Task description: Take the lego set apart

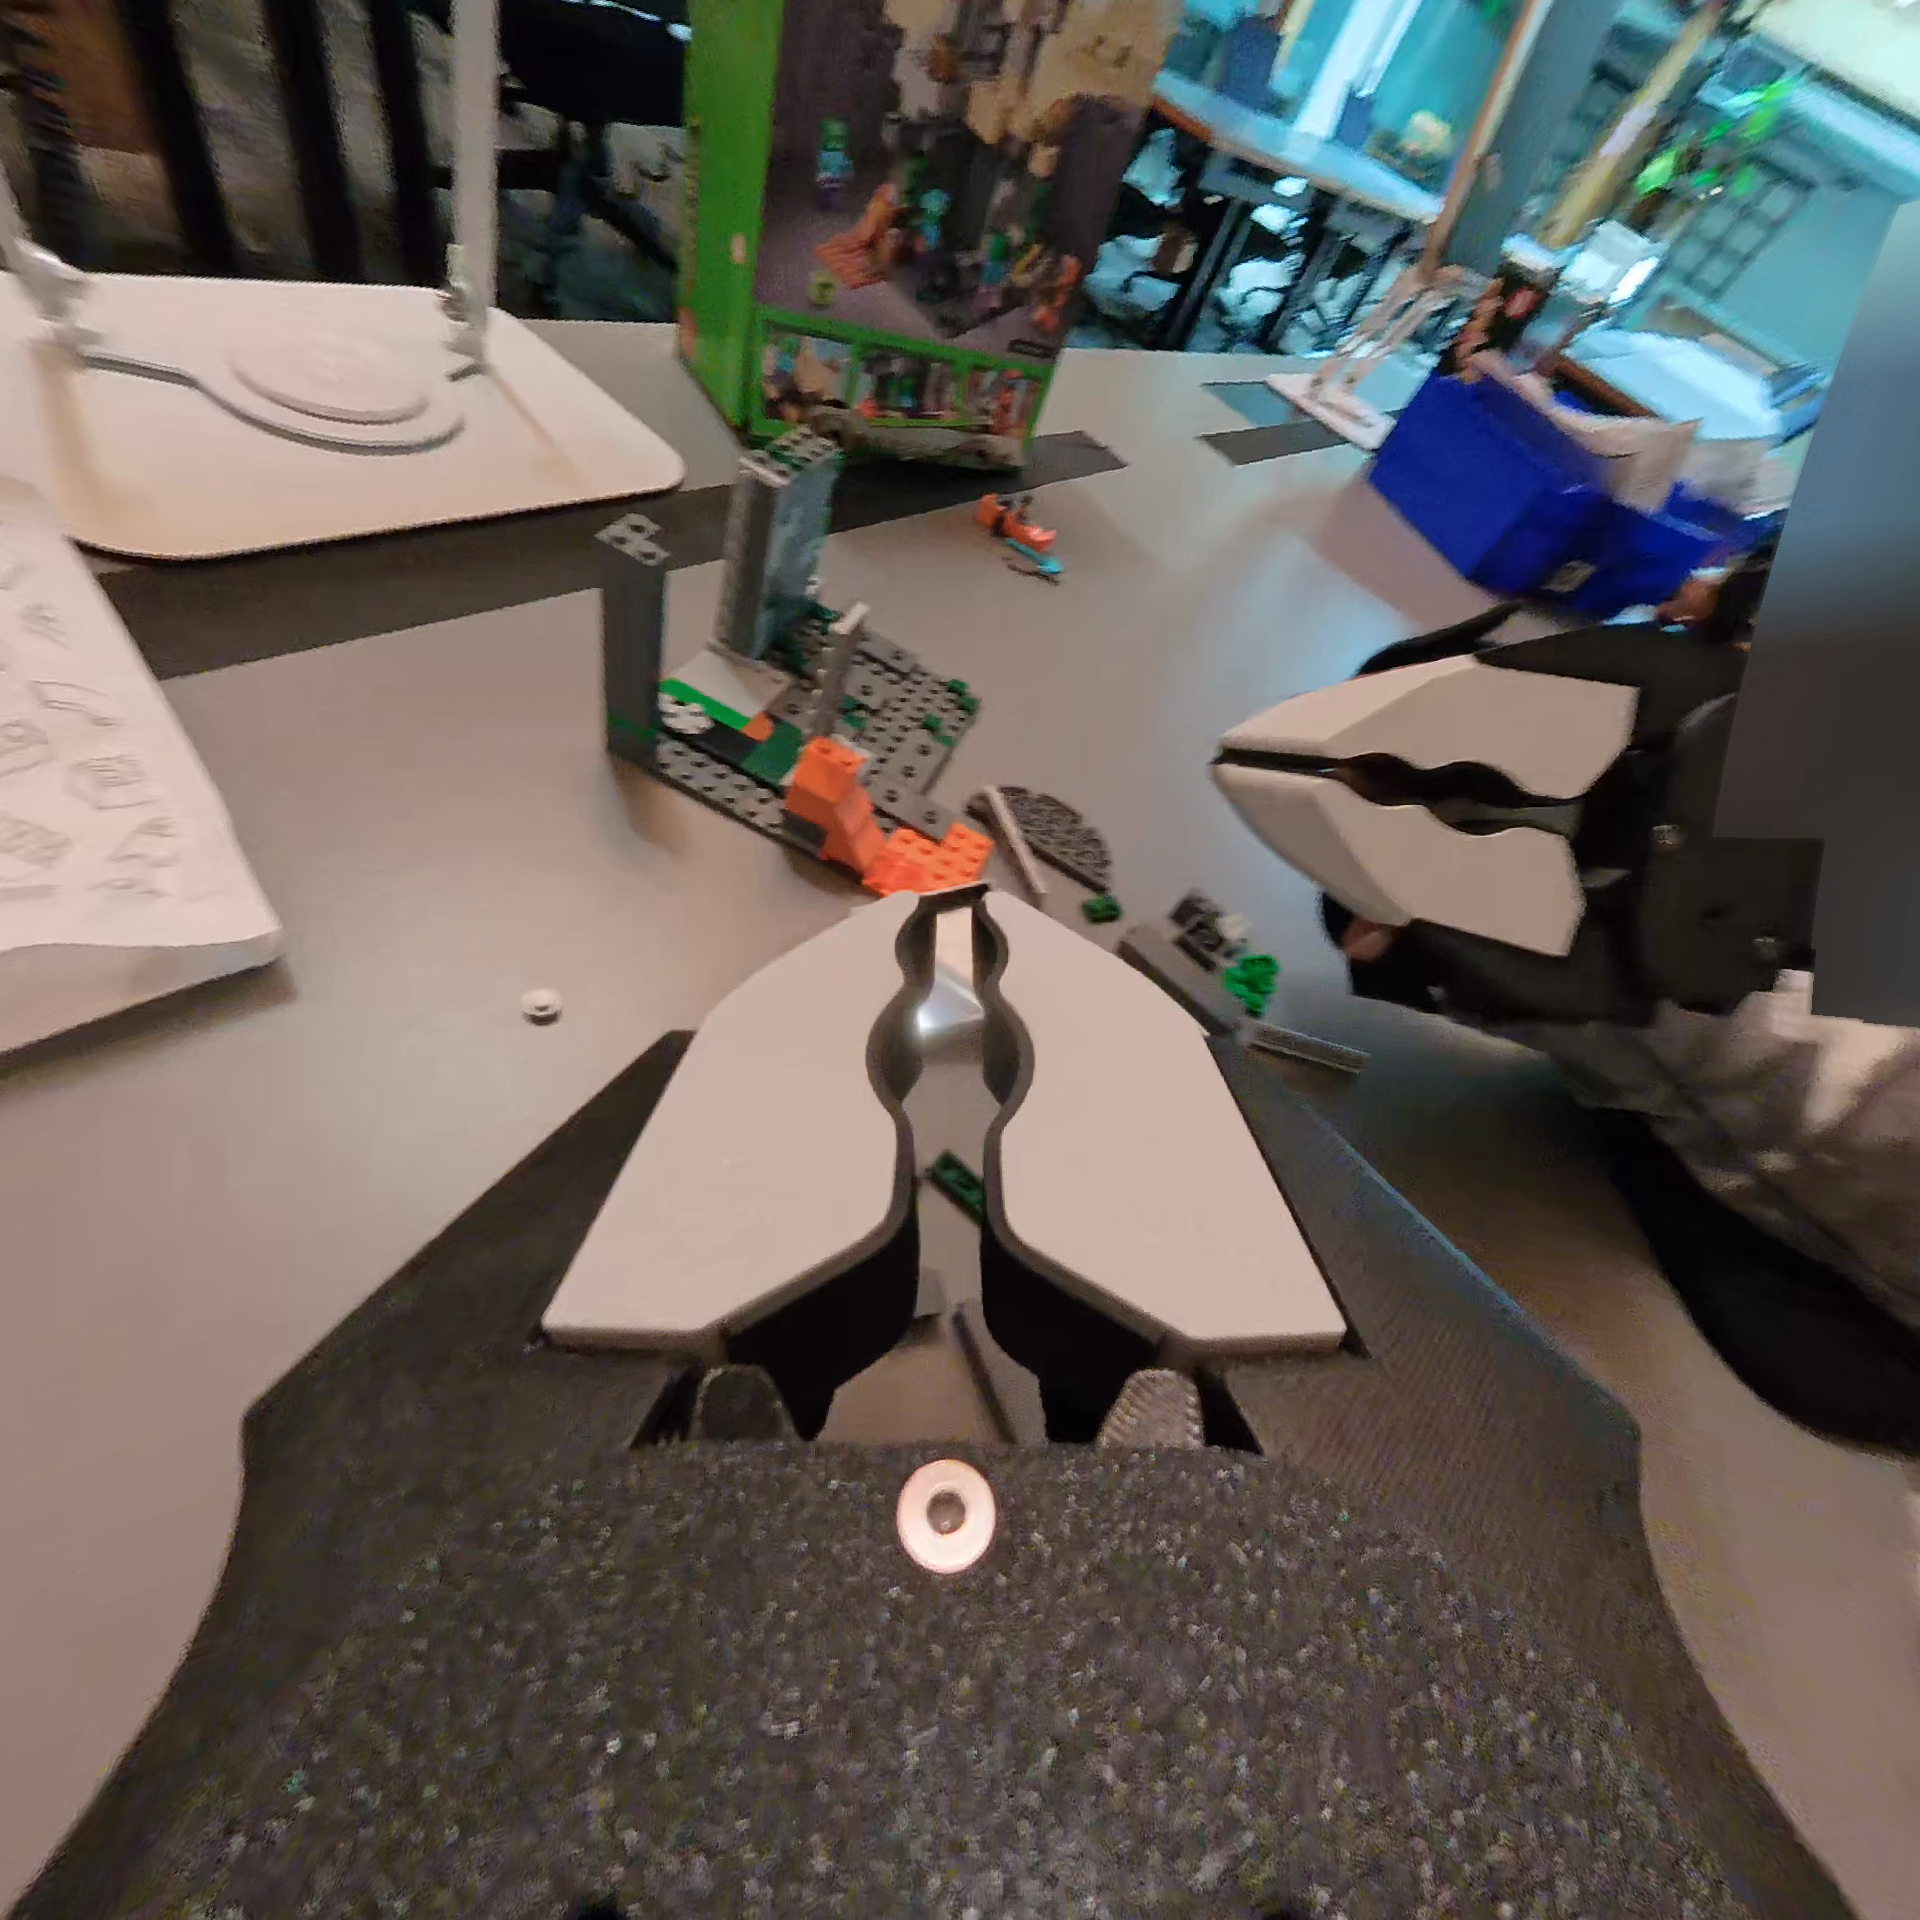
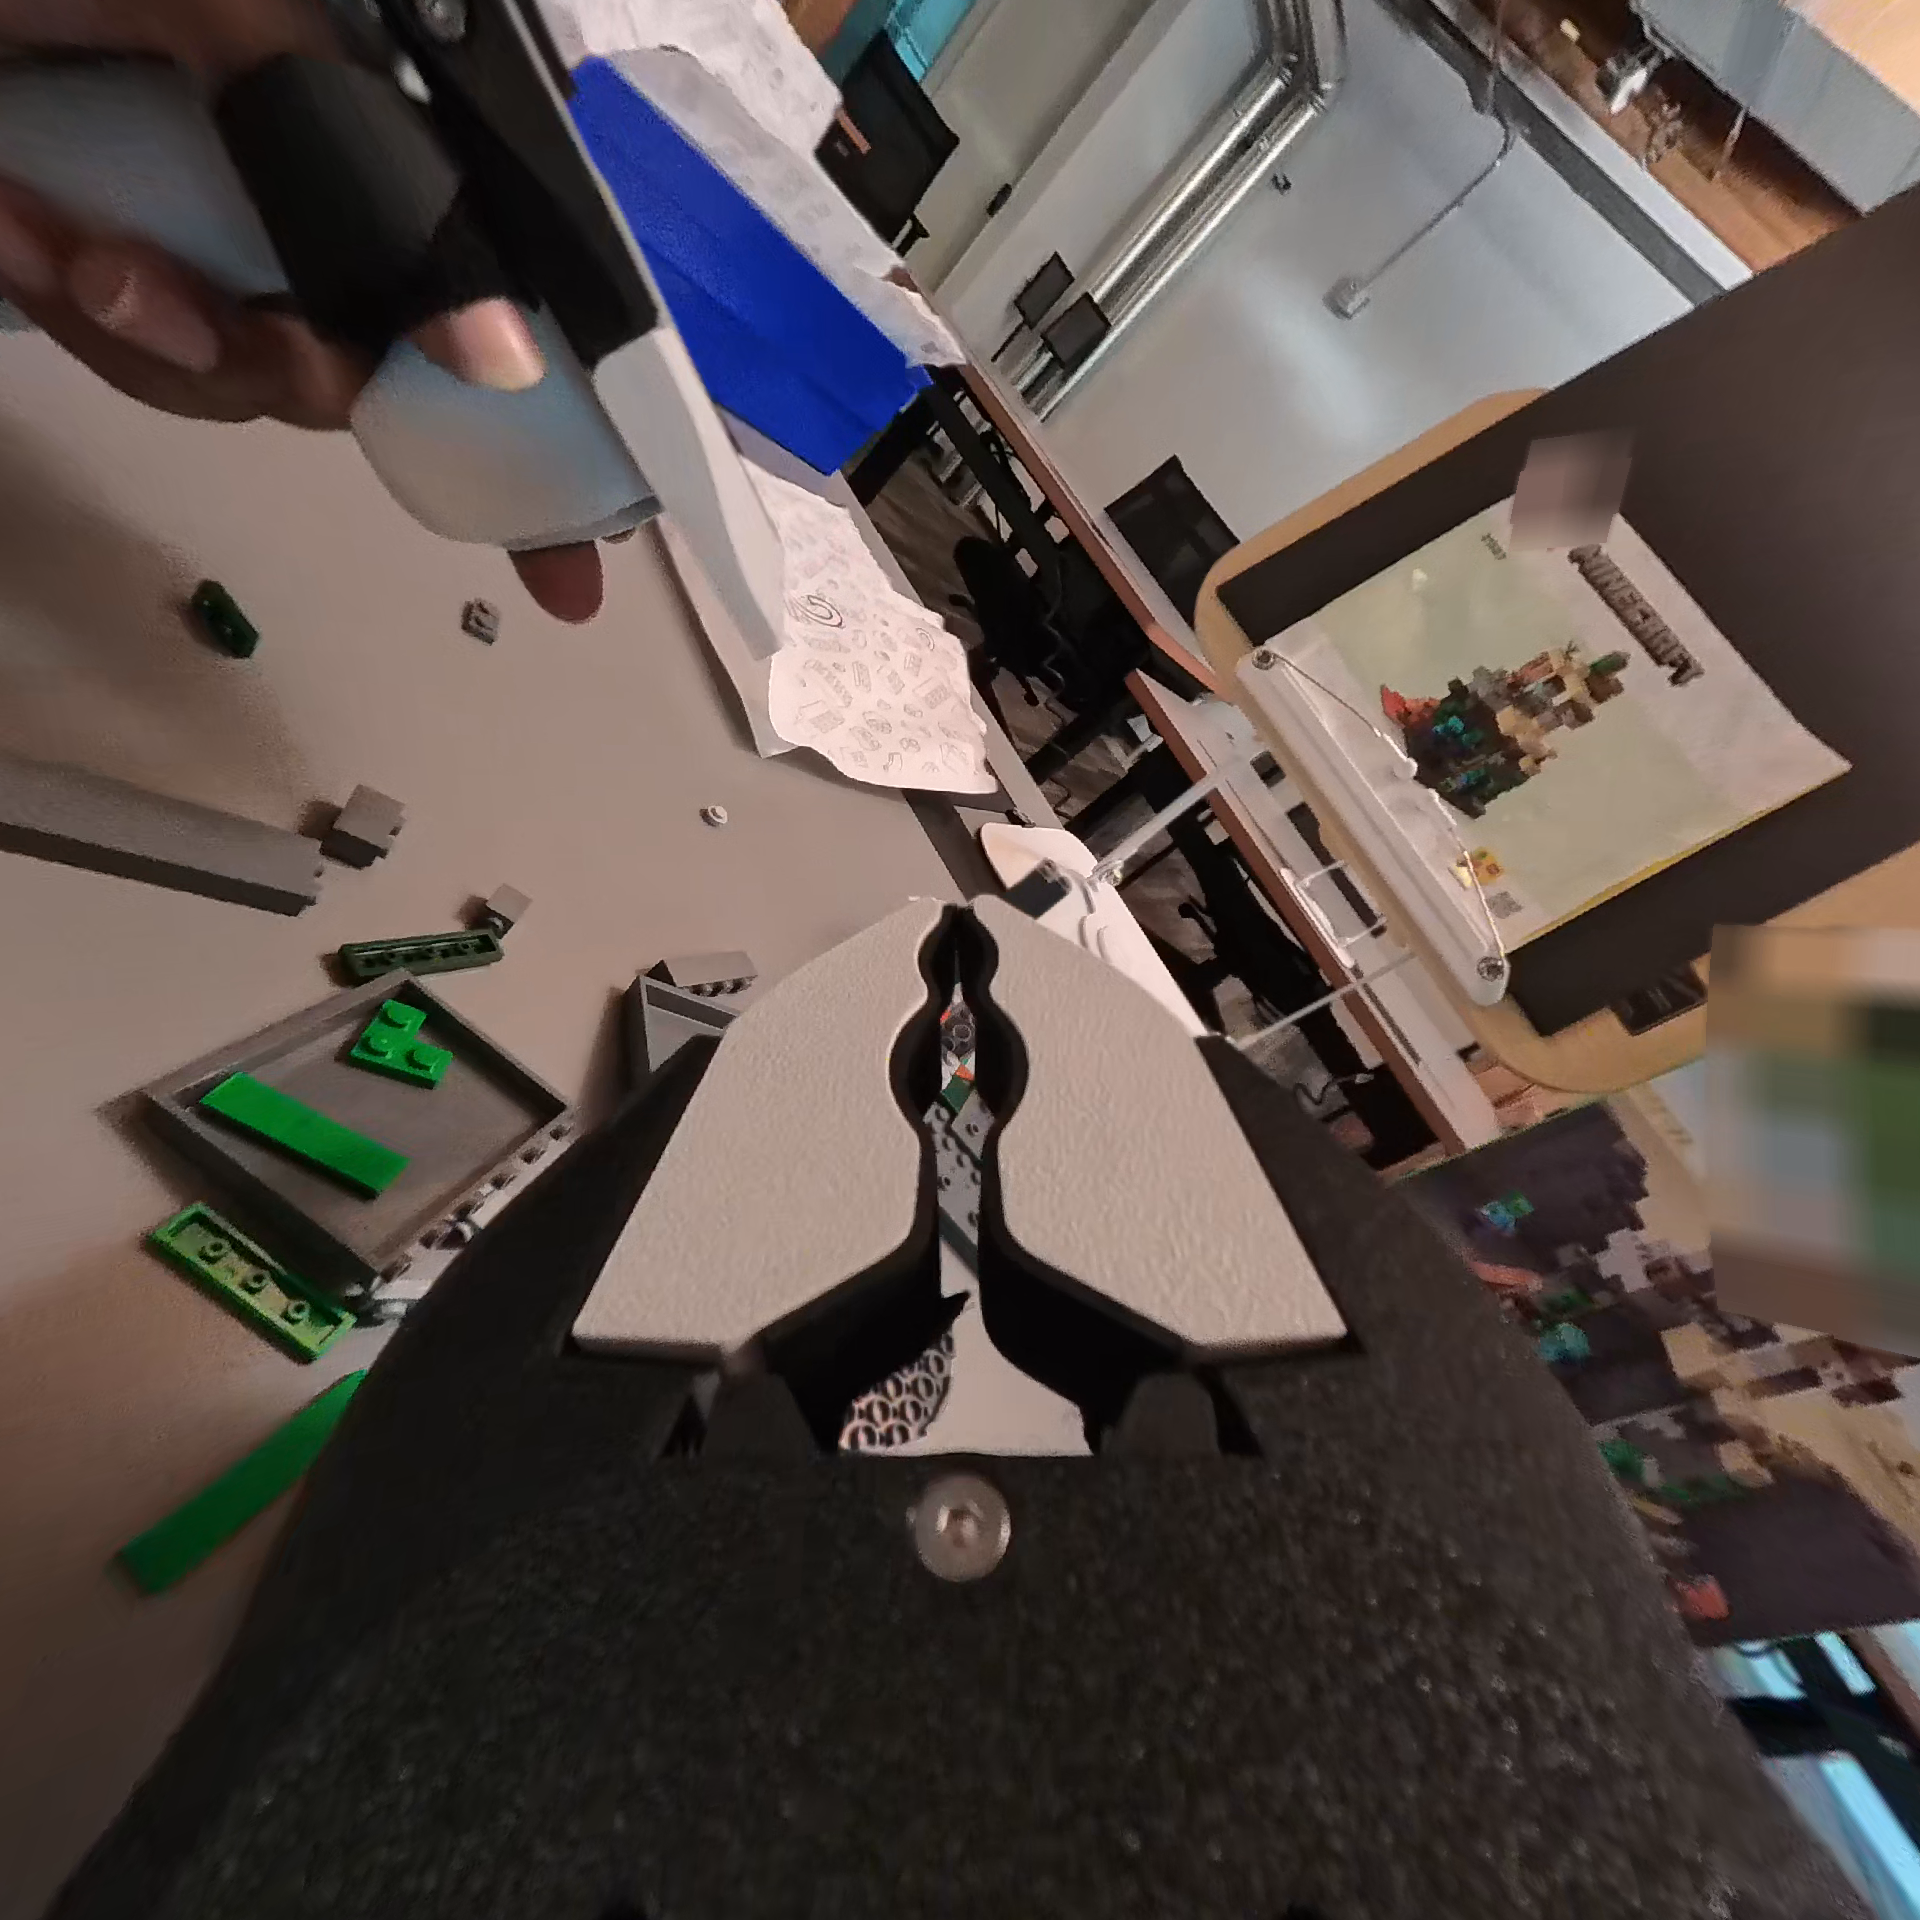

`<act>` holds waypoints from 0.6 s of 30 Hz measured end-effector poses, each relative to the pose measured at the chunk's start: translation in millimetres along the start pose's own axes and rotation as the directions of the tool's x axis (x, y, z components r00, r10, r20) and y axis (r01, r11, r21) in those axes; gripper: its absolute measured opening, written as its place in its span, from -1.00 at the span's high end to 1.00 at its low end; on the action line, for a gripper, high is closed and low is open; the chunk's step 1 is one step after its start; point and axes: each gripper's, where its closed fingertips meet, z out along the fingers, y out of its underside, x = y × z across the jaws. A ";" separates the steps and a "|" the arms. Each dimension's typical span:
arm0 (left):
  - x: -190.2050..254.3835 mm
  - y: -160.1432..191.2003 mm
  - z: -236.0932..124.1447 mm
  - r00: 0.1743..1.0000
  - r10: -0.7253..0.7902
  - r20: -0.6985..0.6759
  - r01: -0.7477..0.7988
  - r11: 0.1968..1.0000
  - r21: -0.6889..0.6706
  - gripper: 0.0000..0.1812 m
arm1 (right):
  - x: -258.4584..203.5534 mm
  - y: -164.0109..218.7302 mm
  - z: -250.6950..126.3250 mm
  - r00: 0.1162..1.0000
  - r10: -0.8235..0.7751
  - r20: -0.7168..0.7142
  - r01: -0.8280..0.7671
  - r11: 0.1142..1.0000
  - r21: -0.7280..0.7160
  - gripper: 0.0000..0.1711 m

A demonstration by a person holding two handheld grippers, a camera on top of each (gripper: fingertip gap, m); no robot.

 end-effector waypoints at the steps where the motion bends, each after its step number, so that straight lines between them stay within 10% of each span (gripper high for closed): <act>1: -6.9 -0.8 1.4 0.999 0.018 0.047 -0.018 1.000 -0.006 0.92 | 2.1 1.1 0.1 1.000 0.021 -0.002 -0.021 1.000 0.000 1.00; 10: -86.8 -30.7 14.6 0.853 0.203 0.480 -0.190 0.979 -0.075 0.81 | 37.8 15.1 7.6 0.943 0.320 -0.087 -0.320 0.947 0.014 0.87; 18: -158.0 -65.0 66.0 0.836 0.287 0.468 -0.200 0.953 -0.228 0.73 | 53.9 44.1 11.1 0.871 0.479 -0.108 -0.485 0.874 -0.029 0.78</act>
